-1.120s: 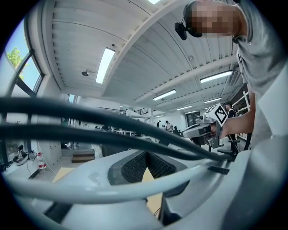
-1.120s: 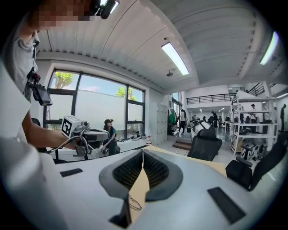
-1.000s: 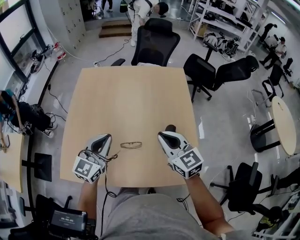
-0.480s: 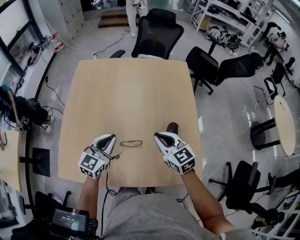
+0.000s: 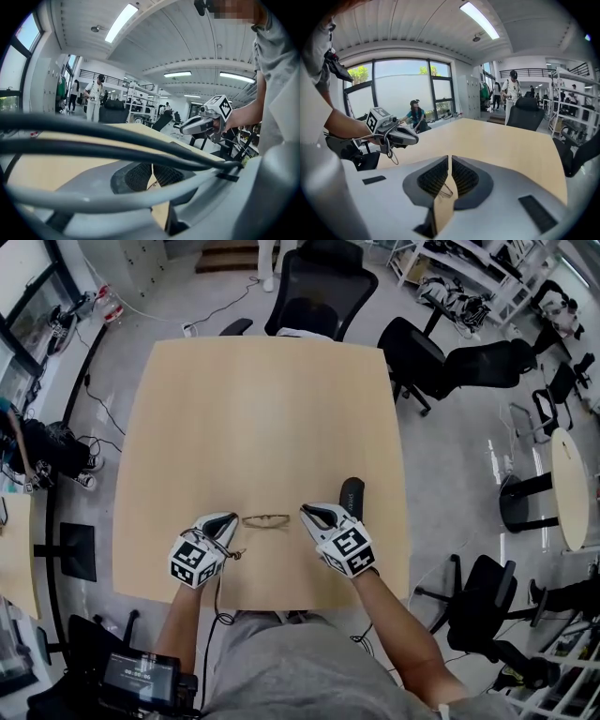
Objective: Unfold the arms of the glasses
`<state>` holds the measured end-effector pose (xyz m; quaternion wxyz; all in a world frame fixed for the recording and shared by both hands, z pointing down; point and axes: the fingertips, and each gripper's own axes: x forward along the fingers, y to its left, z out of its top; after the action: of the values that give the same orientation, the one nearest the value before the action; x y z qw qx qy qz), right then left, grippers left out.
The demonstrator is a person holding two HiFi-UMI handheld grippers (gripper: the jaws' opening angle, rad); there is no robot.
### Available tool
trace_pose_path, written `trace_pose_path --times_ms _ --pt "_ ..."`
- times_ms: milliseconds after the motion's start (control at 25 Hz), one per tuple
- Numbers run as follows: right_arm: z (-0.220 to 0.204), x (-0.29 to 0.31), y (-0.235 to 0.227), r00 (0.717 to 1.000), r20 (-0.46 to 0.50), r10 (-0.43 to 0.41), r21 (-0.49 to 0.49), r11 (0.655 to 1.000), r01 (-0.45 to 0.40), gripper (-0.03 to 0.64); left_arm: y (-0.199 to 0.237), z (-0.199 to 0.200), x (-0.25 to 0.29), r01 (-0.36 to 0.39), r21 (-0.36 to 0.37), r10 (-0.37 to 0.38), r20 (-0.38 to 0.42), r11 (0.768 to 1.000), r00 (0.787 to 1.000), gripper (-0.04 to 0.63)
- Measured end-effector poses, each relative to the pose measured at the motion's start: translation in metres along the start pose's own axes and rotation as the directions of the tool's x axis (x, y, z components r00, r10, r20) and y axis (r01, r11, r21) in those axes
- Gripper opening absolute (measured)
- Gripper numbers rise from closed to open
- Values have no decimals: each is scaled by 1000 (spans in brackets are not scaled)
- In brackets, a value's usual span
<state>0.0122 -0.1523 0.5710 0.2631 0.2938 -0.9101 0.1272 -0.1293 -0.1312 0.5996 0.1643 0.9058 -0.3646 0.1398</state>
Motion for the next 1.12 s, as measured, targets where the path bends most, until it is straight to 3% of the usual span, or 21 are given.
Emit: trace_pose_path --times_ms 320,680,800,1120 --pt "-56 43 6 989 -141 39 23 999 -36 9 -1 -58 21 73 -27 -76 -127 997 989 8" --pt "-111 77 16 953 -287 97 18 995 -96 12 -2 -101 40 147 39 -132 -272 988 953 25" --pt "-121 85 19 940 -318 124 17 992 -125 23 -1 -107 47 169 45 -148 -296 985 944 64" --pt "-150 102 29 904 -395 163 20 985 -169 67 -9 -115 57 240 52 -211 -325 969 922 66"
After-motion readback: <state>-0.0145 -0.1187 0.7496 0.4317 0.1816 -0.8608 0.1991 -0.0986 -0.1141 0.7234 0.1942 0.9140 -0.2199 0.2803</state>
